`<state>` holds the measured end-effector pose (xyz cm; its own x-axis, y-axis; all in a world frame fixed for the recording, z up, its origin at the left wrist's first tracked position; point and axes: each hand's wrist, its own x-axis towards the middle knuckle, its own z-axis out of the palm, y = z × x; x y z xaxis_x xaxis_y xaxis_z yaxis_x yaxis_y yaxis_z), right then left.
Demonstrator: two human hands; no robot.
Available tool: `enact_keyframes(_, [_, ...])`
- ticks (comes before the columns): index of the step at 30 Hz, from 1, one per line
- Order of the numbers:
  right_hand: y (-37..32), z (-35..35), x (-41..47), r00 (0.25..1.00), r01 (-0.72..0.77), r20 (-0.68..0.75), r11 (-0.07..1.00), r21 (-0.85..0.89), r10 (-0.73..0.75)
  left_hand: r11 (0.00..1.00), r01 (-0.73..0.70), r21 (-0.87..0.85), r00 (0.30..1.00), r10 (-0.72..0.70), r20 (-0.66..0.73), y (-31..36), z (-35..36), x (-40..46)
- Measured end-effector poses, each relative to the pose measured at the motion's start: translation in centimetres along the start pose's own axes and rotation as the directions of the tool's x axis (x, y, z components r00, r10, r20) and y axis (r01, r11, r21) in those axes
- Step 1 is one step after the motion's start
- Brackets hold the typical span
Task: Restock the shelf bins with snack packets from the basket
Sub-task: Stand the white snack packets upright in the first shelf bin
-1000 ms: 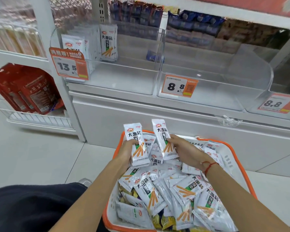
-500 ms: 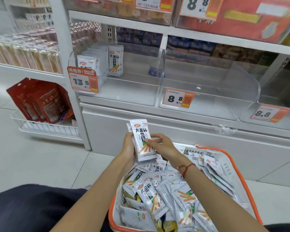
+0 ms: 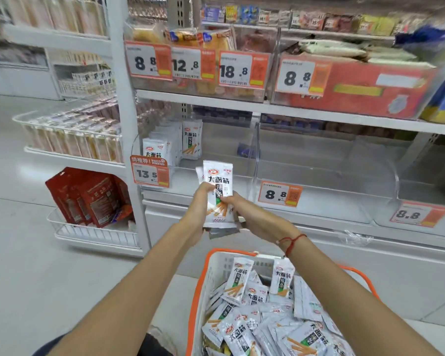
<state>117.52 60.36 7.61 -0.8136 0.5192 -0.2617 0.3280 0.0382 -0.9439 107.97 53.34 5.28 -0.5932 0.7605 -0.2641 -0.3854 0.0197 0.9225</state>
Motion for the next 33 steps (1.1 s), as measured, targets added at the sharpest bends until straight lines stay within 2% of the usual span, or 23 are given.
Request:
enact_keyframes(2, [-2.1,-0.1,1.1,0.999,0.029,-0.015,0.999,-0.039,-0.029,0.999,-0.029,0.044,1.0,0.029,0.0,2.1,-0.3,0.7])
enact_keyframes(6, [-6.3,-0.8,4.0,0.998,0.013,-0.053,0.999,-0.041,-0.015,0.986,0.042,0.16,0.999,-0.038,-0.026,6.5,-0.9,1.9])
enact_keyframes(11, [-9.3,-1.6,8.6,0.999,-0.027,0.032,0.991,0.134,0.023,0.964,0.088,0.249,0.996,-0.077,-0.053,11.8,-1.7,5.2])
enact_keyframes(14, [-10.4,-1.5,11.9,1.0,-0.001,0.001,0.978,0.207,0.001,0.941,0.09,0.327,0.996,-0.075,-0.056,14.2,-2.1,7.3])
enact_keyframes(21, [-10.2,-0.8,19.4,0.992,0.025,-0.125,0.999,0.029,-0.021,0.882,0.113,0.457,0.994,-0.106,-0.042,16.5,-4.2,13.9])
enact_keyframes(24, [-8.9,-0.8,22.4,0.979,0.102,-0.179,0.994,0.048,-0.092,0.854,0.129,0.504,0.992,-0.113,-0.061,15.7,-4.6,17.1])
enact_keyframes(28, [-6.8,-1.0,26.4,0.947,0.089,-0.301,0.991,-0.098,-0.114,0.831,0.184,0.524,0.982,-0.14,-0.122,13.3,-5.2,21.5])
enact_keyframes(30, [-6.1,-0.9,28.2,0.94,0.079,-0.318,0.987,-0.143,-0.122,0.84,0.214,0.498,0.976,-0.165,-0.141,12.3,-5.8,23.5])
enact_keyframes(33, [-5.7,-0.3,30.5,0.955,0.066,-0.282,0.991,-0.115,-0.097,0.86,0.215,0.463,0.973,-0.147,-0.179,11.6,-6.6,25.9])
